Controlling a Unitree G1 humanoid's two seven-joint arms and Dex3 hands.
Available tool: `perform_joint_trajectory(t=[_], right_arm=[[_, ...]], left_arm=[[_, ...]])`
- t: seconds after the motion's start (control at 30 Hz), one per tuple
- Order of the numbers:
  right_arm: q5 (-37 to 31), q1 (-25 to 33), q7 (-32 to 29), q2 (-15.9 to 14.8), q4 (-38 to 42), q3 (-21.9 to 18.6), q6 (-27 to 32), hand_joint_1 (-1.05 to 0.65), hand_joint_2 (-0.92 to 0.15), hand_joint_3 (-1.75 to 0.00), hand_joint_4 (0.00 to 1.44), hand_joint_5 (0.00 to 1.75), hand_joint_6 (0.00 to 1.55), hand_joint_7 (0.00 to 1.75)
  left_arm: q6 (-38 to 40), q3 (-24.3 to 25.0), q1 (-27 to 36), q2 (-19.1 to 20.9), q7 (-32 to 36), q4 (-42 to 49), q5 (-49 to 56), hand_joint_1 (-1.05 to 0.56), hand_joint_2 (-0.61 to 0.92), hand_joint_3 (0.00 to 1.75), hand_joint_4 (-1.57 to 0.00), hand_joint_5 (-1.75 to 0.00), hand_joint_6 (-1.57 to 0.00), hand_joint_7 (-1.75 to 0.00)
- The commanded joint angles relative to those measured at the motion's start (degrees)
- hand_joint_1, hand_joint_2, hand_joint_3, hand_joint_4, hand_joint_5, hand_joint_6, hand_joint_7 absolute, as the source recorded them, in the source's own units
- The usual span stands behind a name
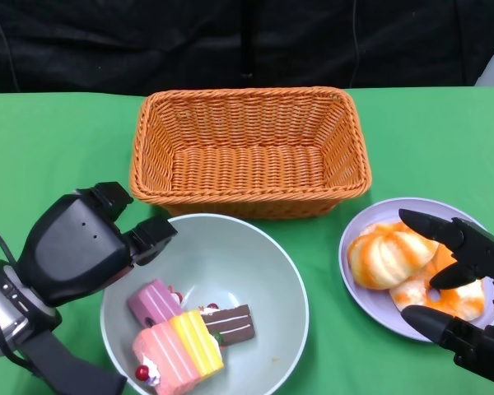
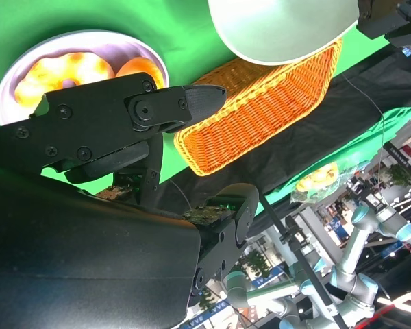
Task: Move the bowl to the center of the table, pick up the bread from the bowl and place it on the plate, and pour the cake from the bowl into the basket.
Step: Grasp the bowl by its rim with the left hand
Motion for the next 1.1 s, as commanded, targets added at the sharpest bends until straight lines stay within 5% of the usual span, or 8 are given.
perform_joint_trajectory(t=[0.03, 0.13, 0.27, 0.37, 0.47, 0.63, 0.73, 1.1], right_arm=[[0.1, 0.1, -0.4, 0.0, -0.3, -0.2, 0.2, -0.39, -0.92, -0.15, 0.5, 1.04, 0.34, 0.38], [-0.1, 0.0, -0.4, -0.2, -0.2, -0.3, 0.0, -0.39, -0.92, -0.15, 0.5, 1.05, 0.33, 0.38], [-0.1, 0.1, -0.3, -0.1, -0.3, -0.3, 0.2, -0.4, -0.92, -0.15, 0.5, 1.05, 0.33, 0.39], [-0.2, 0.2, -0.2, 0.0, -0.5, -0.3, 0.5, -0.4, -0.92, -0.15, 0.5, 1.05, 0.33, 0.39], [-0.4, 0.3, -0.2, 0.0, -0.5, -0.3, 0.4, -0.4, -0.92, -0.15, 0.5, 1.05, 0.33, 0.4], [-0.4, 0.3, -0.1, -0.1, -0.6, -0.2, 0.4, -0.4, -0.92, -0.15, 0.5, 1.05, 0.33, 0.4], [-0.5, 0.2, 0.0, -0.1, -0.5, -0.1, 0.4, -0.39, -0.92, -0.15, 0.5, 1.05, 0.33, 0.41], [-0.7, 0.3, 0.3, -0.1, -0.8, -0.1, 0.7, -0.39, -0.92, -0.14, 0.5, 1.04, 0.32, 0.44]], left_arm=[[0.8, -0.6, -1.1, 0.5, 1.2, 0.9, -0.8, -0.17, 0.17, 1.25, -1.02, -1.75, -0.78, -1.75], [2.3, -0.2, -0.9, -0.4, 0.9, 2.5, -1.9, -0.16, 0.18, 1.2, -1.01, -1.75, -0.78, -1.75], [3.2, -0.1, -0.6, -0.8, -1.6, 3.5, -4.2, -0.2, 0.42, 0.72, -0.92, -1.74, -0.72, -1.66], [1.2, 0.4, 0.5, 0.8, -8.1, 1.1, -7.4, -0.31, 0.71, 0.17, -0.85, -1.24, -0.92, -0.57], [-0.9, 1.5, 3.0, 4.3, -20.9, -5.1, -12.3, -0.36, 0.82, 0.04, -0.53, -0.89, -0.74, -0.09], [-0.8, 4.0, 6.7, 7.1, -32.2, -12.8, -16.9, -0.39, 0.85, 0.02, -0.37, -0.81, -0.63, 0.0], [-0.1, 7.1, 11.4, 10.3, -43.5, -21.4, -22.1, -0.65, 0.9, 0.03, -0.04, -0.51, -0.27, -0.01], [-1.2, 18.7, 23.8, 15.5, -53.2, -38.8, -26.5, -0.82, 0.85, 0.0, 0.0, -0.18, -0.11, -0.01]])
